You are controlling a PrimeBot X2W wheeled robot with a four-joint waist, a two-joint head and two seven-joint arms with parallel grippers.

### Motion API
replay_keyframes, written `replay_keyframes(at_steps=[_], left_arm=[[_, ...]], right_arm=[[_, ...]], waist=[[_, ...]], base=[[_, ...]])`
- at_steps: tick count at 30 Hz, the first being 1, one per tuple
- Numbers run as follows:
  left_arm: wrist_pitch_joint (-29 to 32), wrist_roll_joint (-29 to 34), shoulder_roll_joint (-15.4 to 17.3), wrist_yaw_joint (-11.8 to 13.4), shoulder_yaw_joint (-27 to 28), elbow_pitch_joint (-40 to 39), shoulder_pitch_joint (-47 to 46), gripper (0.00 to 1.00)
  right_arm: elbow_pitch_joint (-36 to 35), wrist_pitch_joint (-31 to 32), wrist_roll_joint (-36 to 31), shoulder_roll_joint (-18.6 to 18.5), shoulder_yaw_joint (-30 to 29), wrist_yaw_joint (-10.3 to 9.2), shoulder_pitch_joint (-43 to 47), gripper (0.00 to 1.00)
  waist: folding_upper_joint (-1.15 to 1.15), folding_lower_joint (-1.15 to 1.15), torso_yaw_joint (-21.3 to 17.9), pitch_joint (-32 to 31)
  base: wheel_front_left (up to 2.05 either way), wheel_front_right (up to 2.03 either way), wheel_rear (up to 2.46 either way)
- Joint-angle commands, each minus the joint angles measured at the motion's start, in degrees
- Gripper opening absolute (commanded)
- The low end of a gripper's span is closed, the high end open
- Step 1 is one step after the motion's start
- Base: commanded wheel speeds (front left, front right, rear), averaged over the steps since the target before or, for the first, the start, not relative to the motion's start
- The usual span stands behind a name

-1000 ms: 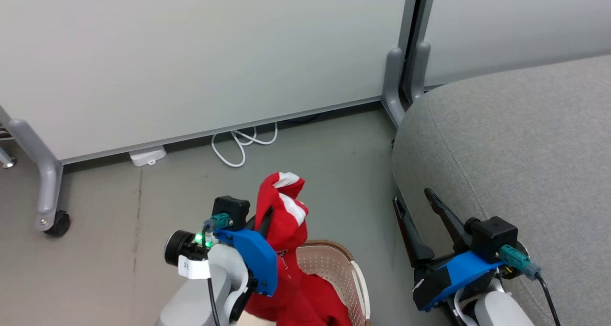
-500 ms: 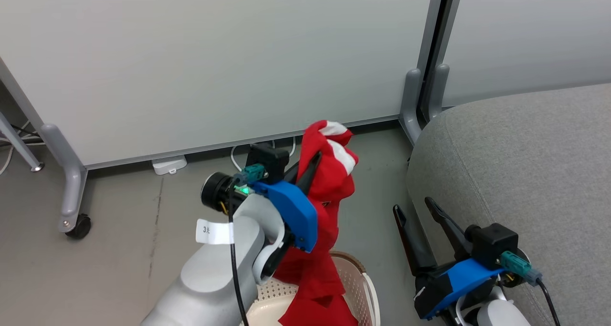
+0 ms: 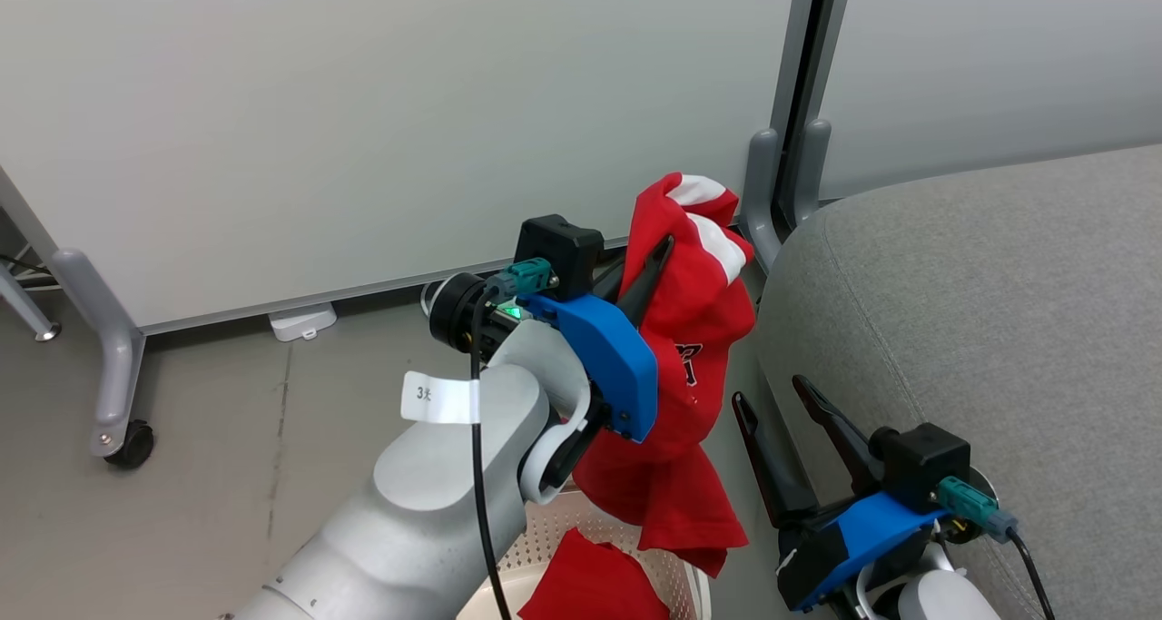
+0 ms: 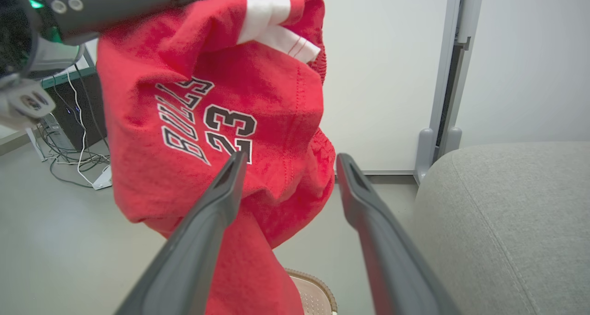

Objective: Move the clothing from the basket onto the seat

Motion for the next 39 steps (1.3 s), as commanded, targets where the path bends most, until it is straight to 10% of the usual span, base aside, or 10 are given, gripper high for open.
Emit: replay_keyframes(at_steps=[1,21,39], left_arm=[[-0.3,-0.37,0.05,0.33,-0.44,0.29,-0.72,0.0],[-3.49,-6.45,0.02,0.95,-6.34,4.58,-3.1,0.0],[-4.35,-11.73,0.02,1.81,-12.07,3.11,-4.09,0.0]], right_arm=[[-0.27,0.14,-0.19,-0.21,0.07,0.03,0.5,1.0],[-2.46,2.3,3.52,-0.21,9.67,0.03,-0.4,1.0],[18.96,-3.83,5.98,-0.19,17.89,0.03,-16.01,1.0]], waist=[[0.0,0.0,-0.15,0.12],[0.0,0.0,-0.73,1.41],[0.0,0.0,0.13,1.13]], base=[[0.0,0.0,0.0],[0.0,0.0,0.0],[0.0,0.0,0.0]])
